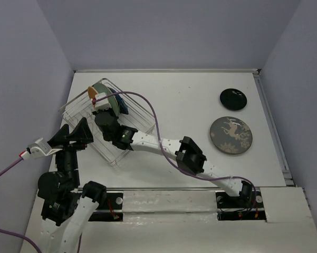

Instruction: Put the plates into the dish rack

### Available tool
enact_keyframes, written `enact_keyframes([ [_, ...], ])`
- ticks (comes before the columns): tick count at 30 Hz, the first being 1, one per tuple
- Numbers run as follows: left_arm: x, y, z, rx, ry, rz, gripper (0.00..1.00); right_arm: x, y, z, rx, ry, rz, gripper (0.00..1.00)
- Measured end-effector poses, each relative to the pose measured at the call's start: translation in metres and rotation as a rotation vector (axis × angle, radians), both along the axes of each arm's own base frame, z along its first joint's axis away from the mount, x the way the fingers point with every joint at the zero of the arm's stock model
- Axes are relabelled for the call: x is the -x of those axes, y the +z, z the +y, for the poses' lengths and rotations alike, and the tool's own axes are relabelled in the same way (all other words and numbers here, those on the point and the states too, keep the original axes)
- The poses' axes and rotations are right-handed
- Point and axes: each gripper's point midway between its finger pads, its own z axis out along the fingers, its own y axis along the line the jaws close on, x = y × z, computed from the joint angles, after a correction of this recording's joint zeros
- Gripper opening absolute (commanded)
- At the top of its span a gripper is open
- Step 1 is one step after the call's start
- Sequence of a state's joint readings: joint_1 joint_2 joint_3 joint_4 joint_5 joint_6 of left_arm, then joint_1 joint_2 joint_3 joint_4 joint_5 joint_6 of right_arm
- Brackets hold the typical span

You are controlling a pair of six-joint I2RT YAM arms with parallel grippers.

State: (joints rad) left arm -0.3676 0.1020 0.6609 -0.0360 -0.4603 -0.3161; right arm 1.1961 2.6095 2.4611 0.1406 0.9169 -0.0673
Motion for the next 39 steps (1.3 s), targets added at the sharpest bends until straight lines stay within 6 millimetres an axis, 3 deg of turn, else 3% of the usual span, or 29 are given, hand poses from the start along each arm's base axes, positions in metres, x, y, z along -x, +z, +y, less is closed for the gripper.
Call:
enact_keyframes([
  [3,0.0,0.0,0.0,0.0,0.0,0.0,0.99,-0.003,-0.01,0.0,0.0,0.004,0.013,0.07],
  [8,0.0,0.0,0.0,0.0,-0.001,0.0,0.99,-0.001,-0.033,0.004,-0.019,0.025,0.047,0.46],
  [11,0.0,0.0,0.0,0.0,-0.001,-0.001,0.99,0.0,-0.037,0.009,-0.041,0.052,0.063,0.57],
  [17,0.0,0.0,0.0,0.0,-0.002,-0.001,0.99,0.001,-0.044,-0.006,-0.043,0.09,0.124,0.6],
  [21,0.0,0.0,-0.001,-0.002,-0.007,-0.001,0.99,0.006,-0.025,-0.042,-0.079,0.116,0.184,0.6],
  [24,0.0,0.0,-0.002,-0.003,-0.013,-0.002,0.99,0.015,0.008,-0.095,-0.166,0.138,0.235,0.6],
  [28,0.0,0.001,-0.004,-0.004,-0.024,-0.003,0.99,0.004,0.053,-0.196,-0.311,0.086,0.24,0.58],
  [29,0.0,0.001,-0.005,-0.004,-0.026,-0.003,0.99,0.003,0.057,-0.226,-0.336,0.054,0.242,0.5],
  [31,0.0,0.001,-0.006,-0.005,-0.033,-0.004,0.99,-0.005,0.057,-0.281,-0.366,-0.027,0.238,0.49],
  [34,0.001,0.001,-0.007,-0.004,-0.04,-0.008,0.99,0.002,0.035,-0.335,-0.369,-0.099,0.281,0.59],
  [36,0.002,0.002,-0.007,-0.003,-0.042,-0.011,0.99,0.012,0.022,-0.33,-0.344,-0.053,0.34,0.63],
  [39,0.002,0.002,-0.007,-0.004,-0.042,-0.011,0.99,0.024,0.006,-0.281,-0.283,0.086,0.429,0.55],
])
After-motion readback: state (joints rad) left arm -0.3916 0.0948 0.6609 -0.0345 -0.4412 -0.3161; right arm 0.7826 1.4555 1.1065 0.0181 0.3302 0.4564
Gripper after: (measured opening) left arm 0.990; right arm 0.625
